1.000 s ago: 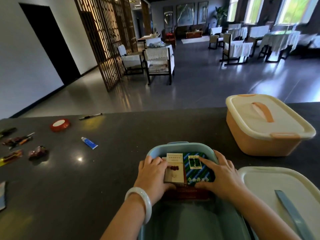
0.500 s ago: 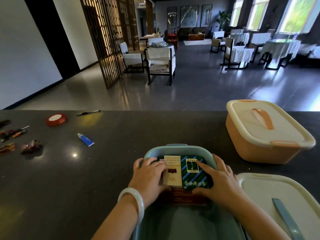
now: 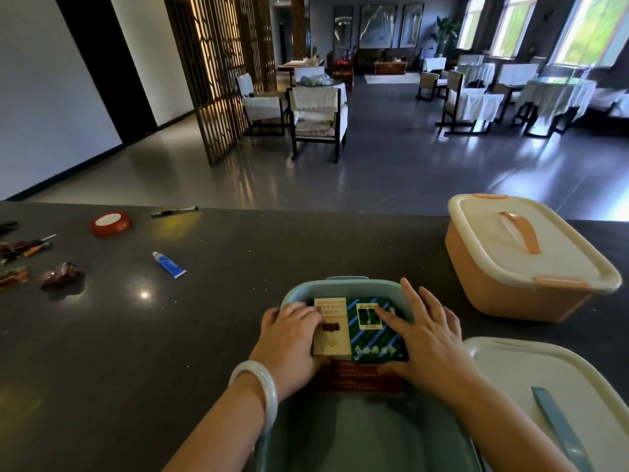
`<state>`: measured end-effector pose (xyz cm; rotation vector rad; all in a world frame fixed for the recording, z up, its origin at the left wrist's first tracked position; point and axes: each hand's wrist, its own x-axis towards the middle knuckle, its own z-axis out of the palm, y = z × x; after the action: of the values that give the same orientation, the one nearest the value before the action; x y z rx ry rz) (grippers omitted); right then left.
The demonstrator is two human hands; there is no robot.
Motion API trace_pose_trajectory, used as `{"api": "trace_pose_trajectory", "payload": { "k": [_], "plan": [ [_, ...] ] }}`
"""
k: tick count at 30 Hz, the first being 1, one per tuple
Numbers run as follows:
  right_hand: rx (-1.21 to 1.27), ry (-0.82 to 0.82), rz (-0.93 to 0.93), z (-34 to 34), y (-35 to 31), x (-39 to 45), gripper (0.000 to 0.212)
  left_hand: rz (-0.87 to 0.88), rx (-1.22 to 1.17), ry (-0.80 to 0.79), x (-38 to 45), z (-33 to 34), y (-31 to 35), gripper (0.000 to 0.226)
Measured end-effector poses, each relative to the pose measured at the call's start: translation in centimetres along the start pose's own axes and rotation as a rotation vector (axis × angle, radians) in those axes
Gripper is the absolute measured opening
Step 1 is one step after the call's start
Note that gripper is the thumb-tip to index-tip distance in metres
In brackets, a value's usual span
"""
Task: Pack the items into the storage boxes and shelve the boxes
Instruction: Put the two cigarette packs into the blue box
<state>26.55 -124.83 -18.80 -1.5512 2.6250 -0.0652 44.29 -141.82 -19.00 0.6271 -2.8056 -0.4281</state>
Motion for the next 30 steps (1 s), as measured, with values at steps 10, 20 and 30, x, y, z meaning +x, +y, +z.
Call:
{"api": "trace_pose_trajectory", "payload": {
  "k": [10,20,30],
  "plan": [
    [0.089,0.029,0.027,0.44,0.32,-0.21,0.087,-0.013,0.039,-0.052,0.25,0.07,0.51,0.053],
    [0.087,0.036,0.041,0.69,0.21,-0.12,0.09,-0.002,0.057,-0.084,0.17,-0.51,0.86,0.051],
    [0.084,0.02,0.044,0.49,0.12,-0.05,0.097,0.001,0.07,-0.084,0.22,-0.56,0.75,0.059]
  ]
}}
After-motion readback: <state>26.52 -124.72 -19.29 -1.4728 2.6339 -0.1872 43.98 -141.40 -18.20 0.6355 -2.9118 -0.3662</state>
